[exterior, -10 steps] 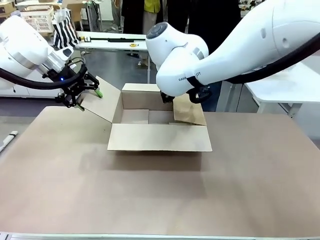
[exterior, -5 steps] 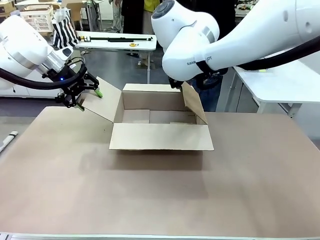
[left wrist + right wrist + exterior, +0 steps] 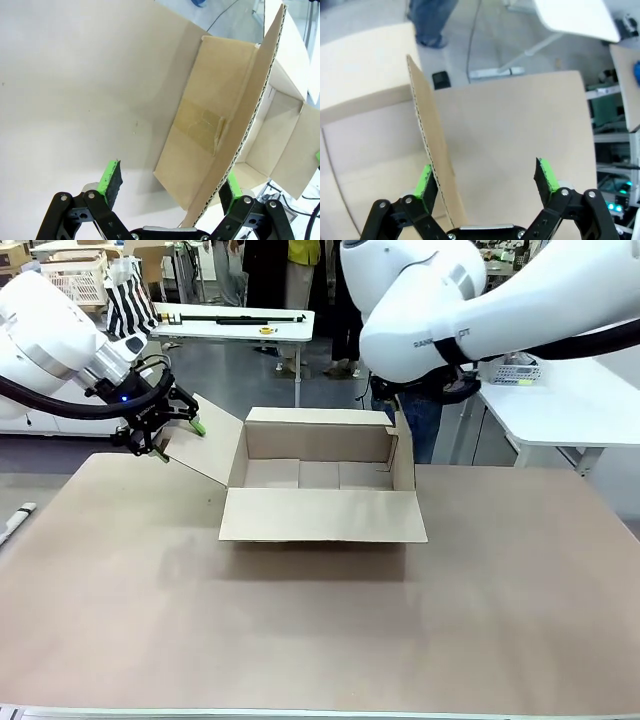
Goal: Pack the gift set into the box.
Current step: Place both hands on the side flaps of the Package Box and spread them outward.
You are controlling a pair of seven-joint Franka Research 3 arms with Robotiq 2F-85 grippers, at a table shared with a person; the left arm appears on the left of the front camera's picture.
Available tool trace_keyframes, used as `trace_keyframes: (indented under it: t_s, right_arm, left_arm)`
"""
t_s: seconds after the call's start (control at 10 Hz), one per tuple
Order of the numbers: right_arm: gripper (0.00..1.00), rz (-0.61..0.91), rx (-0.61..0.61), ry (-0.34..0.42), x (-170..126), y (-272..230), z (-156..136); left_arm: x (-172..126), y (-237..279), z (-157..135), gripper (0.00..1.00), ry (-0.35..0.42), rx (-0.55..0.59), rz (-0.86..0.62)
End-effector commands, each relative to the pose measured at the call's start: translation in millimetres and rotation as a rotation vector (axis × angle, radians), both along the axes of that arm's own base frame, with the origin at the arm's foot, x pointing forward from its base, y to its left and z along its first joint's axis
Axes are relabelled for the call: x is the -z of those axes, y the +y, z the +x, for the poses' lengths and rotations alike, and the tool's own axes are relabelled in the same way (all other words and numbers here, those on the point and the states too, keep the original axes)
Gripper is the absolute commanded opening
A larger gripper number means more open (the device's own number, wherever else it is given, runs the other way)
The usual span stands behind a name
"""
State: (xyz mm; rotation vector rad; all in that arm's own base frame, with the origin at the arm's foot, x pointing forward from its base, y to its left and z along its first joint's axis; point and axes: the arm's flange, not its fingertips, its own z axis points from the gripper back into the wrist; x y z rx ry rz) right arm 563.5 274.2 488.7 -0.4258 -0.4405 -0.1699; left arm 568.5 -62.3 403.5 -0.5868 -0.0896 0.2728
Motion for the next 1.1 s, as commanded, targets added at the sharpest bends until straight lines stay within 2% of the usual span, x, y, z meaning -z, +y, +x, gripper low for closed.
trace_keyframes:
  t_s: [0.0,0.1,0.5,1.0]
  right_arm:
    - [1.0,0.089,0.036,-0.021,0,-5,-27]
    - [1.0,0.0,0.0,0.0,0,0,0]
    - [1.0,0.015,0.001,0.009,2,0,-5]
    - [1.0,0.354,0.011,0.256,15,-95,17]
  left_arm:
    - [-2,1,-2,1.0,0.004,-0.001,0.001]
    - [-2,1,-2,1.0,0.004,-0.001,0.001]
    - [-2,1,-2,1.0,0.004,-0.001,0.001]
    - [-2,1,-2,1.0,0.004,-0.001,0.001]
